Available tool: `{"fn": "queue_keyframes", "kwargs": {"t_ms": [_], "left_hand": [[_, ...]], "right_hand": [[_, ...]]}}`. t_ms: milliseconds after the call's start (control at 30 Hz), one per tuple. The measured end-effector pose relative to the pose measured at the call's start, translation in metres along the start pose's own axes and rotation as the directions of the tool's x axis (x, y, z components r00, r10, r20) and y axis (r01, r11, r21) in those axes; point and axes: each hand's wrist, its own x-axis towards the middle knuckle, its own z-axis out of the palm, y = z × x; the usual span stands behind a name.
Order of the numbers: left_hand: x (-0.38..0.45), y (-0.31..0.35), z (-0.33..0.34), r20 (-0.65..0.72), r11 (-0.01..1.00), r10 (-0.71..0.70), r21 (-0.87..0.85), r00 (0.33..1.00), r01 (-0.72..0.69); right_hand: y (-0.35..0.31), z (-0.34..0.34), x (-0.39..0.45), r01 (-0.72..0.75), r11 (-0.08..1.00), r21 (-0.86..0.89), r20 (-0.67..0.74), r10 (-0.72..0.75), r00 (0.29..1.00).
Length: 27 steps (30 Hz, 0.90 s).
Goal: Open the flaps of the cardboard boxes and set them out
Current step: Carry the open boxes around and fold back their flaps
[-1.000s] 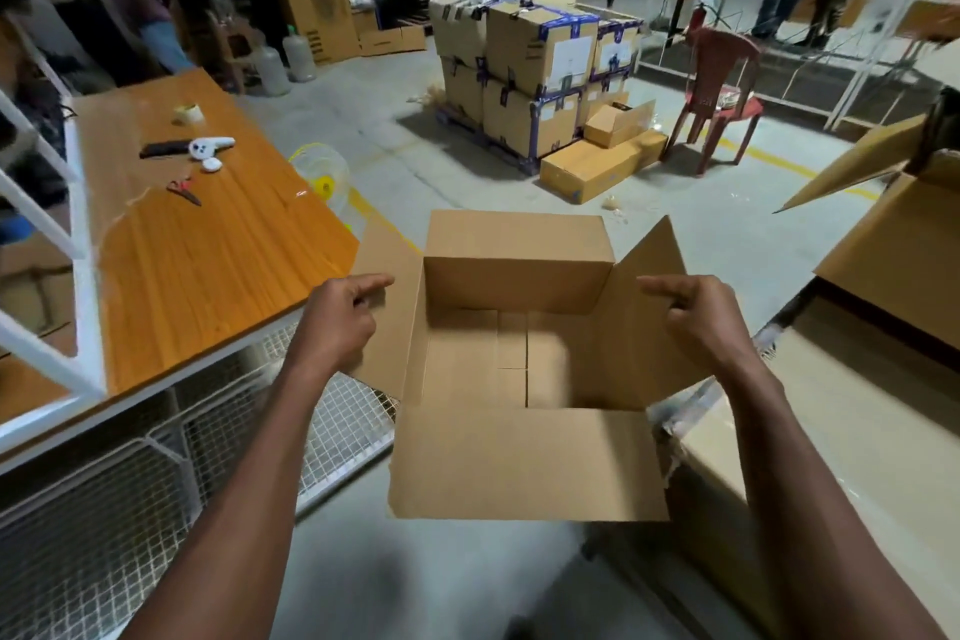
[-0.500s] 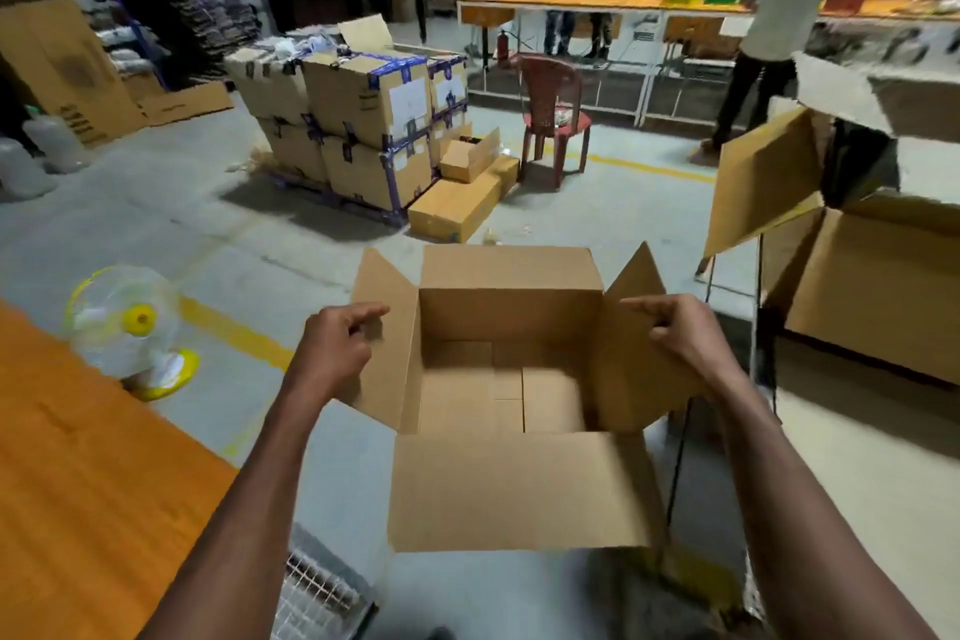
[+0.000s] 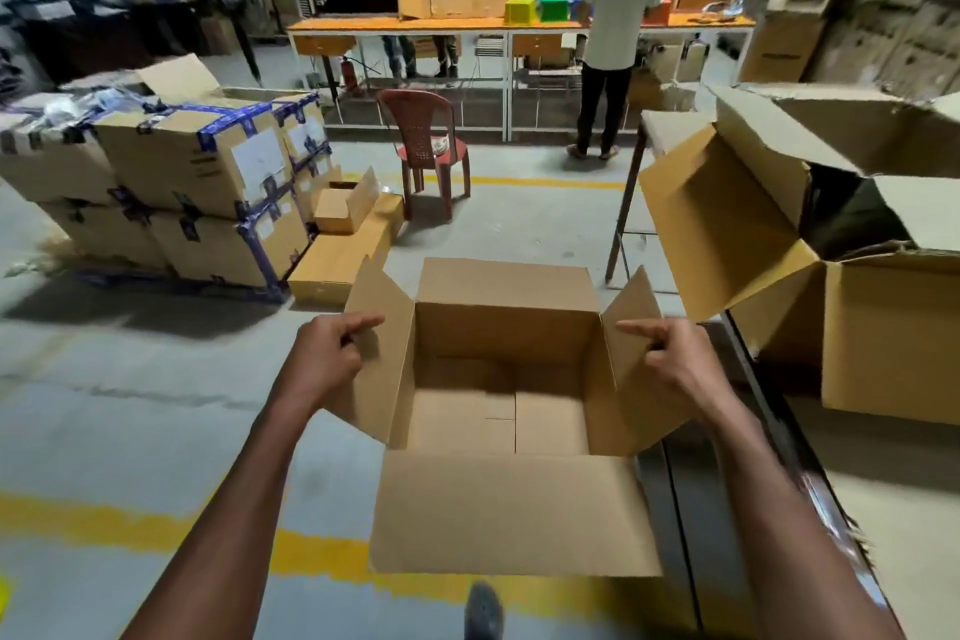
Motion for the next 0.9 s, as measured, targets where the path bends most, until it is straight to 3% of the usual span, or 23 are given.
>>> {"fn": "queue_keyframes", "kwargs": {"t_ms": [567, 733, 900], "left_hand": [[0.358, -0.035, 0.014, 0.177, 0.993, 0.113, 0.001, 0.978, -0.115], [0.457, -0.028, 0.022, 0.283, 0.964, 0.263, -0.040, 0.922, -0.263], [0.561, 0.000, 0.028, 0.402, 0.890, 0.441, -0.082, 0.802, -0.448]], "right_hand": [[-0.097, 0.092, 0.247, -0.190, 0.982, -0.015, -0.129, 0.186, 0.974], [-0.119, 0.113, 0.287, -0.293, 0.956, 0.024, -0.218, 0.291, 0.932], [-0.145, 0.122, 0.308, -0.406, 0.906, 0.117, -0.380, 0.419, 0.825]]}}
